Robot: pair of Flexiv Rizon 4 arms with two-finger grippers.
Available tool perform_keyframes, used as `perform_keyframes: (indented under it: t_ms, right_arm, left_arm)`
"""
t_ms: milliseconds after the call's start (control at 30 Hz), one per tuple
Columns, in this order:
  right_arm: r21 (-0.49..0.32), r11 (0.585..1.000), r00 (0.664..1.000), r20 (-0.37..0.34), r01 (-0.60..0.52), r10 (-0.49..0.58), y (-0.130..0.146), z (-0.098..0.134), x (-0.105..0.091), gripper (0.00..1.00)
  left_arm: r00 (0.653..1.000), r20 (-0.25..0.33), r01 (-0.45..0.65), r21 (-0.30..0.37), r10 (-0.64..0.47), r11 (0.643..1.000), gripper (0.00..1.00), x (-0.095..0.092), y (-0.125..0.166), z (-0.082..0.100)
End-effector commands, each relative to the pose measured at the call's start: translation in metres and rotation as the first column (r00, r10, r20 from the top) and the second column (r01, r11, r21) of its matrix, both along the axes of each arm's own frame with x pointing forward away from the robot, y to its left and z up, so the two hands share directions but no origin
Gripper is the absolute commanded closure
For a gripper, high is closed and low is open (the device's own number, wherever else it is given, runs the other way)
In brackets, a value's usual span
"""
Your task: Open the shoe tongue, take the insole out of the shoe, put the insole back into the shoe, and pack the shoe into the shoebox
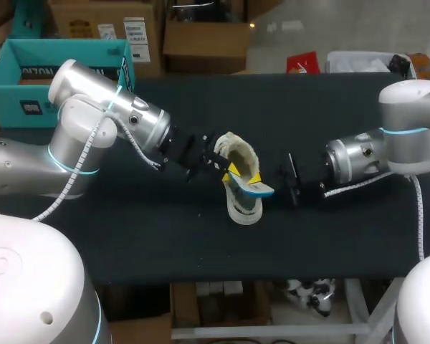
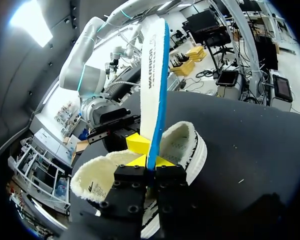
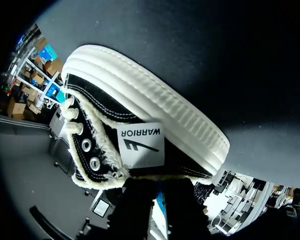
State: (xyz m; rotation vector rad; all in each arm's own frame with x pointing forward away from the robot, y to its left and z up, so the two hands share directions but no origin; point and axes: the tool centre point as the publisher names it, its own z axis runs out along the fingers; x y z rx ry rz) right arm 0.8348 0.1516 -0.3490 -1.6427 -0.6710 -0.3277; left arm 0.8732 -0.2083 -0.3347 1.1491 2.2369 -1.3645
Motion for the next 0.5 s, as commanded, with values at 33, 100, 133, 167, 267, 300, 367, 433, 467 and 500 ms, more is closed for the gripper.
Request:
perform_keyframes:
  t_ms: [33, 100, 133, 167, 267, 300, 367, 433, 467, 500]
  right_arm:
    - [-0.032, 0.999, 1.0, 0.008, 0.01, -0.01, 0.006, 0.004, -0.002, 1.0]
    - [-0.042, 0.999, 1.0, 0.01, 0.019, -0.018, 0.006, 0.004, -0.002, 1.0]
    - [-0.045, 0.999, 1.0, 0.012, 0.023, -0.022, 0.006, 0.003, -0.001, 1.0]
    - [-0.055, 0.998, 0.999, 0.014, 0.033, -0.032, 0.005, 0.003, -0.001, 1.0]
    - [-0.053, 0.998, 0.999, 0.019, 0.04, -0.039, 0.004, 0.002, -0.001, 1.0]
    - [-0.055, 0.997, 0.999, 0.018, 0.046, -0.045, 0.003, 0.001, -0.001, 1.0]
    - [-0.047, 0.997, 0.998, 0.021, 0.053, -0.052, 0.002, 0.0, -0.001, 1.0]
    - [-0.039, 0.997, 0.998, 0.021, 0.064, -0.064, 0.0, -0.001, 0.0, 1.0]
    - [-0.037, 0.997, 0.997, 0.019, 0.069, -0.068, 0.0, -0.002, 0.0, 1.0]
    - [-0.033, 0.997, 0.997, 0.019, 0.074, -0.073, -0.001, -0.002, 0.0, 1.0]
  left_arm:
    - [1.0, -0.012, 0.011, 0.001, -0.011, 1.0, 1.0, 0.006, -0.004, -0.004]
    - [1.0, -0.014, 0.013, 0.003, -0.013, 1.0, 1.0, 0.006, -0.004, -0.005]
    - [1.0, -0.016, 0.013, 0.005, -0.013, 1.0, 1.0, 0.006, -0.004, -0.006]
    - [1.0, -0.017, 0.014, 0.005, -0.014, 1.0, 1.0, 0.006, -0.004, -0.006]
    - [1.0, -0.024, 0.015, 0.004, -0.015, 1.0, 0.53, 0.004, -0.001, -0.005]
    - [1.0, -0.024, 0.014, 0.004, -0.014, 1.0, 0.49, 0.003, -0.001, -0.004]
    - [1.0, -0.019, -0.006, -0.009, 0.006, 1.0, 0.25, 0.0, 0.001, -0.001]
    - [1.0, -0.017, -0.01, -0.017, 0.01, 1.0, 0.14, -0.003, 0.002, 0.004]
    - [1.0, -0.013, -0.01, -0.022, 0.01, 1.0, 0.15, -0.006, 0.003, 0.006]
    - [1.0, -0.008, -0.003, -0.028, 0.003, 1.0, 0.16, -0.009, 0.004, 0.007]
